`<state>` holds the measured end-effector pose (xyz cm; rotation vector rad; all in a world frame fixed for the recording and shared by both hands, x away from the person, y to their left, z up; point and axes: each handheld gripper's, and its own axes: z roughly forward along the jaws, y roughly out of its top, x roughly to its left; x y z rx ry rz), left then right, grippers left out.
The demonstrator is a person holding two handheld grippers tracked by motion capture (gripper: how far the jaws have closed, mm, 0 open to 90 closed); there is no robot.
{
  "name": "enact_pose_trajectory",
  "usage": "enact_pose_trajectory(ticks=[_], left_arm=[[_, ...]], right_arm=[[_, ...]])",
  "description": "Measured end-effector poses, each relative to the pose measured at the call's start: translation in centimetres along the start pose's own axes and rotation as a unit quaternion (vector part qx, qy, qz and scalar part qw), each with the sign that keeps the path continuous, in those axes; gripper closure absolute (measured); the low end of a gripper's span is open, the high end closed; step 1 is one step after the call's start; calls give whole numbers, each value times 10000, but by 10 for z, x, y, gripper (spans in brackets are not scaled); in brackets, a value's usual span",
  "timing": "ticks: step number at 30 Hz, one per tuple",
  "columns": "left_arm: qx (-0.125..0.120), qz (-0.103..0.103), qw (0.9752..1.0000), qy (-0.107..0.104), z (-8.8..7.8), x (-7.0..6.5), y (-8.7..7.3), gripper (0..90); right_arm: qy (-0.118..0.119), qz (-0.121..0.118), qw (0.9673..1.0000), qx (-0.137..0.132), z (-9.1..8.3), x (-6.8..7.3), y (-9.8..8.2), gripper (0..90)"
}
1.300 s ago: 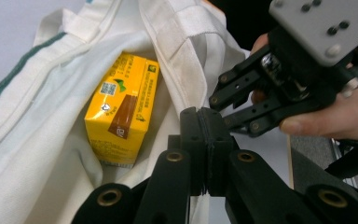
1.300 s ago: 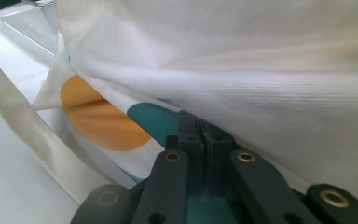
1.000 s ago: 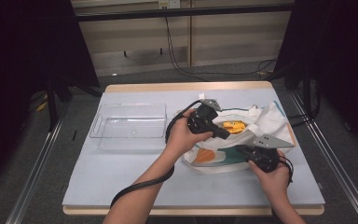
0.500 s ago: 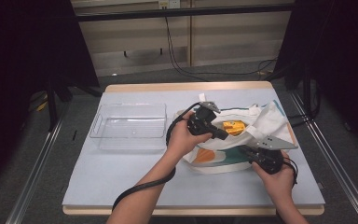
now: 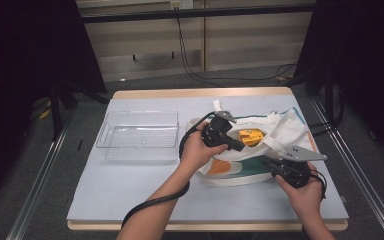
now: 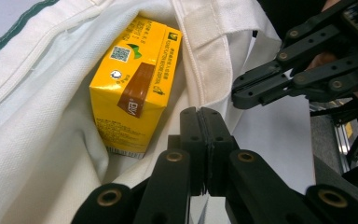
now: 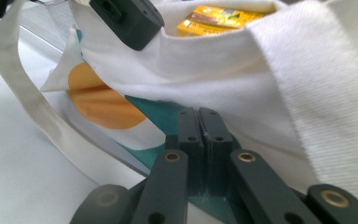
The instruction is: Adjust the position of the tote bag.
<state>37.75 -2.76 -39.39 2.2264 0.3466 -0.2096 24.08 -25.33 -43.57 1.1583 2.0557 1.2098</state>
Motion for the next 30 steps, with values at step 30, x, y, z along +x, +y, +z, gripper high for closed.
enact_pose_trajectory(ticks=[30], left_arm=[[94,119,9999,-83,3,-4,0,891]], right_arm=[[-196,-104,9992,-328,4,-5,52,840]])
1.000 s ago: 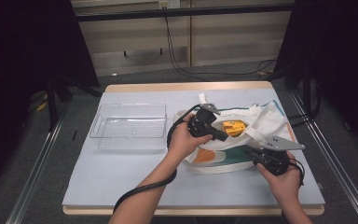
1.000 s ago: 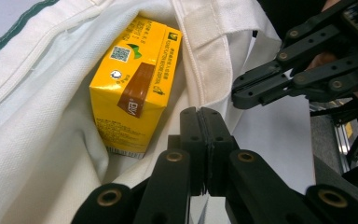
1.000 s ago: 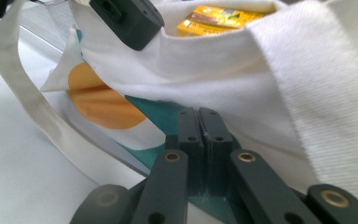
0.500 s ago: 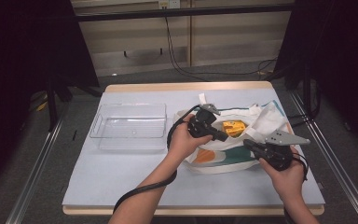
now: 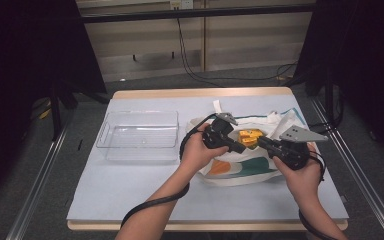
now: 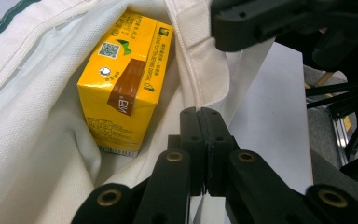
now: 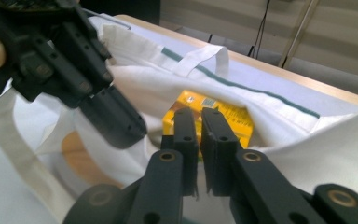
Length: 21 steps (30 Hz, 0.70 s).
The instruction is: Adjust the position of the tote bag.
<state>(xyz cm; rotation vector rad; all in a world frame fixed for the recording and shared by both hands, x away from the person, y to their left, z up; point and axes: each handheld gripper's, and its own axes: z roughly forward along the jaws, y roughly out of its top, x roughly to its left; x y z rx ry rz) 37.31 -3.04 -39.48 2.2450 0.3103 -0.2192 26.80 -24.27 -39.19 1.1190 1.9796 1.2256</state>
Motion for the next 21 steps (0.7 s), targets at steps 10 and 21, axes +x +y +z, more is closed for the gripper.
enact_pose_trajectory(ticks=[10,21], left_arm=[[-8,-37,10000,-67,-1,0,0,873],[-356,-168,9991,140,-19,6,12,626]], right_arm=[[-264,-67,9994,227,6,-8,-7,818],[-252,-35,9994,242,4,-7,-15,829]])
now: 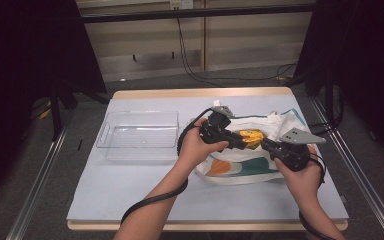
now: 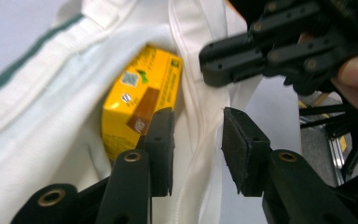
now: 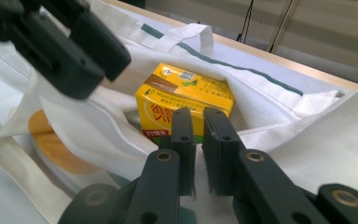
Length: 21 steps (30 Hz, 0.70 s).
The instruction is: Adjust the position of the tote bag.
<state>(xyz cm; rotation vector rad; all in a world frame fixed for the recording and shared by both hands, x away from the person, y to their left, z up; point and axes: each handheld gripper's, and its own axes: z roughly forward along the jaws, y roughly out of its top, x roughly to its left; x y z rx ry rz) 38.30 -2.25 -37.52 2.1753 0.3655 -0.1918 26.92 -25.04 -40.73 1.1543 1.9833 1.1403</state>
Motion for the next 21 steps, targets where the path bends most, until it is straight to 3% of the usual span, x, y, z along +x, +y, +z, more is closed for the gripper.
enact_pose_trajectory(ticks=[2,4,8,15,19,21], left_arm=[[-118,-10,9998,177,-5,3,5,579],[-33,116,9992,370,-8,8,9,577],[118,127,9972,722,-4,22,11,568],[311,33,9963,797,8,38,10,562],[442,41,9957,811,14,40,9,569],[516,52,9954,805,15,40,10,617]], right_arm=[[11,-22,10000,16,1,1,0,832],[20,-21,10000,3,2,2,-1,834],[41,-22,10000,24,3,3,-2,838],[68,-16,10000,8,3,3,-1,838],[71,4,10000,-3,3,3,-3,839],[70,5,10000,3,3,3,-3,839]])
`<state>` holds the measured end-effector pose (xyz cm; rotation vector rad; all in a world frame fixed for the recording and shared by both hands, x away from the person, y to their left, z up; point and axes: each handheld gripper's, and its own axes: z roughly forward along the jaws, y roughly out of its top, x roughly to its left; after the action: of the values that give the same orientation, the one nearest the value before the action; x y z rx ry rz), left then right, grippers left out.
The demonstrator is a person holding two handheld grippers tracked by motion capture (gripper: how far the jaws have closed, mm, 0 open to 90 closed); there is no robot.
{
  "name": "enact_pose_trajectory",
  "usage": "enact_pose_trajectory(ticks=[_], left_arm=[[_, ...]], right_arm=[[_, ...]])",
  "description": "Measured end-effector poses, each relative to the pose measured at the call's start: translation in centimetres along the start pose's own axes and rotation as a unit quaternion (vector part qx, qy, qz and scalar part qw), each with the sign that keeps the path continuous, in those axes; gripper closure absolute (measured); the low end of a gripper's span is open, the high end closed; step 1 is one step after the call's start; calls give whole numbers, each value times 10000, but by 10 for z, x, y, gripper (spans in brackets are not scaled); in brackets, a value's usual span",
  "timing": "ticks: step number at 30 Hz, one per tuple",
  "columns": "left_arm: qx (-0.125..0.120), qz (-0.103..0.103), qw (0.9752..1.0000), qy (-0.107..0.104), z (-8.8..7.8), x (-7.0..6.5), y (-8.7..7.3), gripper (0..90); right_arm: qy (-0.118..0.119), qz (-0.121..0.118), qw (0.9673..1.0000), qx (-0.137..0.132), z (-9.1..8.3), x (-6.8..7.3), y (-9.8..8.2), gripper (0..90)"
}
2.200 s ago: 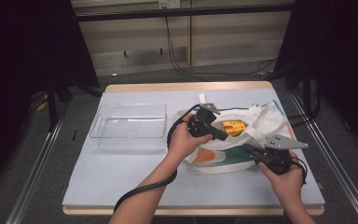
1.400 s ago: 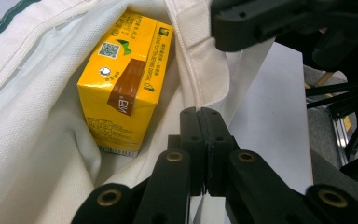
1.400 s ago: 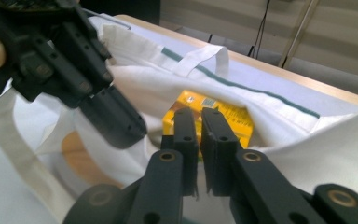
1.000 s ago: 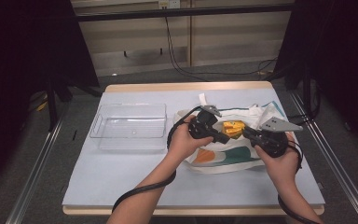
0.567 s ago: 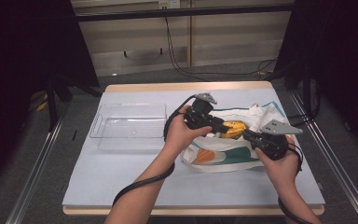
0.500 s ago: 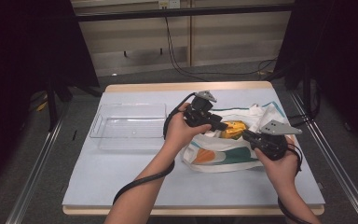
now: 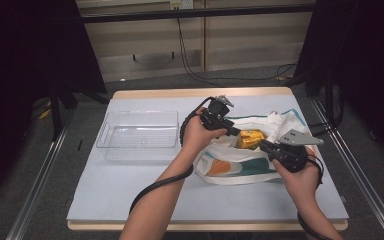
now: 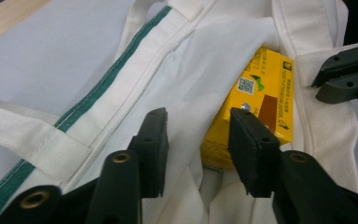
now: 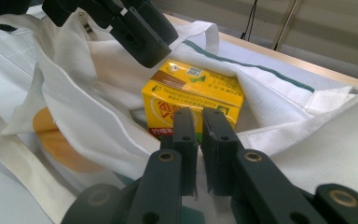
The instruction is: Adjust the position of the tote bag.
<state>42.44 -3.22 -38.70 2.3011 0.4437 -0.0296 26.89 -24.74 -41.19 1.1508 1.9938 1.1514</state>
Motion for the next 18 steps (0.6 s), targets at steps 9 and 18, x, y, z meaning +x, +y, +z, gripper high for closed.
enact_pose_trajectory(ticks=[9,18], left_arm=[[68,-22,10000,-69,3,0,2,881],[-250,-225,9994,49,-5,7,3,900]], right_arm=[[-10,-8,10000,15,0,1,0,836],[38,20,9998,182,-1,3,-7,900]])
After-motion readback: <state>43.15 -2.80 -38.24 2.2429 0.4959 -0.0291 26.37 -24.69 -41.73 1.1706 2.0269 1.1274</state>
